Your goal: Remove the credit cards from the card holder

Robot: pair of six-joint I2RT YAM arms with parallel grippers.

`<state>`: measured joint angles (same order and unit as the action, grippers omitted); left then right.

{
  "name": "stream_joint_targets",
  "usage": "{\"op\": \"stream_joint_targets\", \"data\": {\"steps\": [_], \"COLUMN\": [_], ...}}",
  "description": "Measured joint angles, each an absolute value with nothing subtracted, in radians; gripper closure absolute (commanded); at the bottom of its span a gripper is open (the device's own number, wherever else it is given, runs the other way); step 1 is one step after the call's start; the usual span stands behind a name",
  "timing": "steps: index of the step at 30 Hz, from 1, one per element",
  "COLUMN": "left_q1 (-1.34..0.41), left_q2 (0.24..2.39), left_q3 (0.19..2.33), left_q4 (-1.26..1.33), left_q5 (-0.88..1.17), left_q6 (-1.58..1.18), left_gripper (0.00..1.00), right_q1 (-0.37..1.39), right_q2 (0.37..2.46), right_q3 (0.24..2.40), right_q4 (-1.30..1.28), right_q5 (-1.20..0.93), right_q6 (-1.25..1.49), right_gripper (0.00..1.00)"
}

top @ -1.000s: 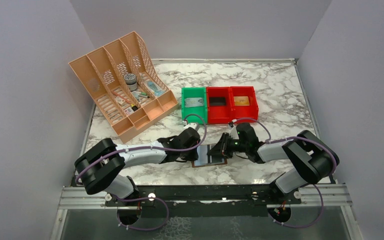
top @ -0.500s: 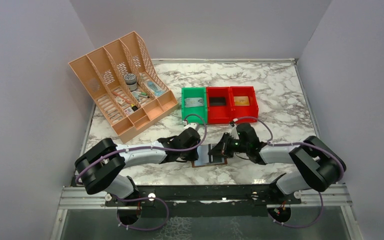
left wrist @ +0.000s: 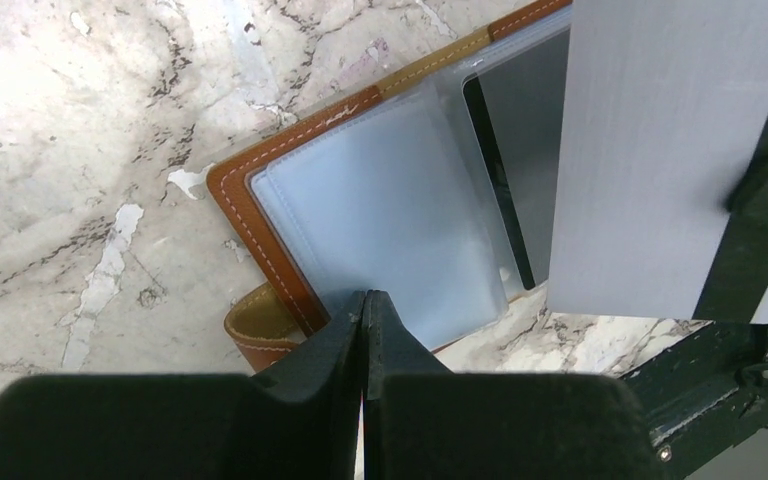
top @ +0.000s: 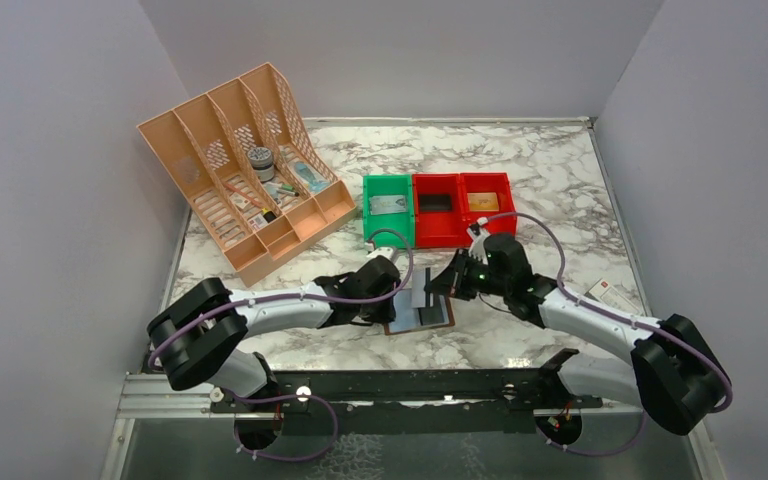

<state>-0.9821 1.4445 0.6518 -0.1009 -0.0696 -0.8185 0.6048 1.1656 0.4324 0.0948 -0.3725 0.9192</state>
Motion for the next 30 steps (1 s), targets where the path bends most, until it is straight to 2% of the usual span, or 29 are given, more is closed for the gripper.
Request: {"op": "stream_joint_targets", "data": {"steps": [4, 9, 16, 21, 30], "left_q1": [-0.983, -0.984, -0.984, -0.983, -0.935], "left_q2": [1.423, 1.349, 1.225, 1.162, 1.125], "left_q3": [0.652, 0.651, 0.652, 0.652, 0.701], "left_q4": [-0.132, -0.155, -0.207, -0.272, -0.384], "left_q5": [-0.074, -0.084, -0.134, -0.19, -0.228], "left_q6": [-0.816, -0.815, -0.807, -0.789, -0.719], "left_gripper": [0.84, 0.75, 0.57, 0.46, 0.17], "right_q1": [0.605, 0.605, 0.605, 0.607, 0.607], "right_q2": [1.182, 1.304, 1.459, 1.447, 1.274], "right_q3": [0.452, 0.453, 0.49, 0.504, 0.529], "right_q4": [0.092, 0.117, 0.131, 0.14, 0.072], "right_q5": [-0.383, -0.439, -0.492, -0.512, -0.448], "right_q6": [0.889, 0.878, 0.859, 0.838, 0.772], "right_gripper": [0.99, 0.99, 0.99, 0.99, 0.99]}}
